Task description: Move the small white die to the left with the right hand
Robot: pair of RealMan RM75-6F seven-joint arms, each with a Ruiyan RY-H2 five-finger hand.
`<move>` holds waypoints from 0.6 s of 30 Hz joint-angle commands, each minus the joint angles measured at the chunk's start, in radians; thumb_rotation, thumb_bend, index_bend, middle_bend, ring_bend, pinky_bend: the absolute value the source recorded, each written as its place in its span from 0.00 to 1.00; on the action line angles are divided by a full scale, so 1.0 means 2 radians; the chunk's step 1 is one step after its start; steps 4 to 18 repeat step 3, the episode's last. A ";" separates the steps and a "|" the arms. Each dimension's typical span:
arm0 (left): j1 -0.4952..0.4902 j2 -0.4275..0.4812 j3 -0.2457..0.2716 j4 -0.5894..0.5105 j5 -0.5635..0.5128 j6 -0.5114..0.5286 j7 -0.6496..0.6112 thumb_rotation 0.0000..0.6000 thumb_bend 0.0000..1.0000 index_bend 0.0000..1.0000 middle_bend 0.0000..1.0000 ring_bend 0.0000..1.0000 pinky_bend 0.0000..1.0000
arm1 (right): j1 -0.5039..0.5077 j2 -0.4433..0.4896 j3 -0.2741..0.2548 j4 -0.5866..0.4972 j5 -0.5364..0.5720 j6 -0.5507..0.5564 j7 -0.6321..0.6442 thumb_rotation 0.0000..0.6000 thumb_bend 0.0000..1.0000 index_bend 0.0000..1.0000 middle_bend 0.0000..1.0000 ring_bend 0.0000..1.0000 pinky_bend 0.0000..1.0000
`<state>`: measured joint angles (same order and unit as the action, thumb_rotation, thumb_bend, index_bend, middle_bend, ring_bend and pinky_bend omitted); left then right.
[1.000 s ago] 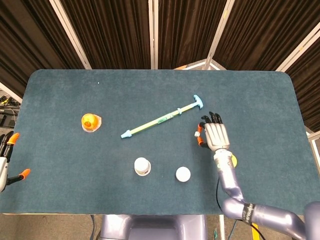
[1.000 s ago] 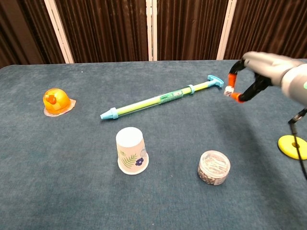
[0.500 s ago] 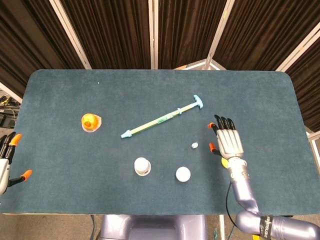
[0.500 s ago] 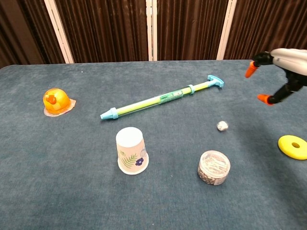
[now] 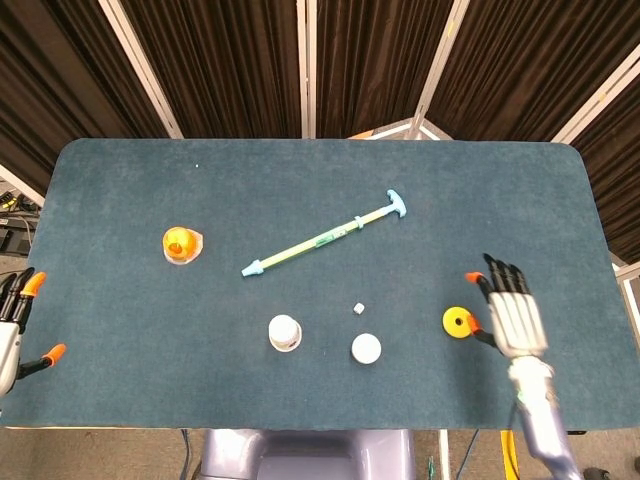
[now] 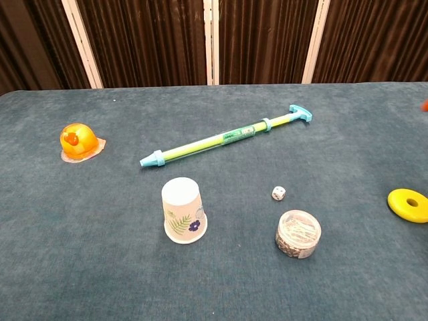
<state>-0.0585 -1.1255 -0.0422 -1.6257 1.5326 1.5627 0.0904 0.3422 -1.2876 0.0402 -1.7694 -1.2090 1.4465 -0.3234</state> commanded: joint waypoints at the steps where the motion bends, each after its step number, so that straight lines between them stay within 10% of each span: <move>1: 0.000 -0.002 0.001 0.001 -0.001 -0.003 0.004 1.00 0.06 0.00 0.00 0.00 0.00 | -0.033 0.017 -0.026 0.007 -0.043 0.030 0.022 1.00 0.26 0.25 0.00 0.00 0.00; 18: 0.001 -0.003 0.003 0.001 -0.001 -0.003 0.007 1.00 0.06 0.00 0.00 0.00 0.00 | -0.041 0.019 -0.032 0.013 -0.054 0.033 0.028 1.00 0.26 0.25 0.00 0.00 0.00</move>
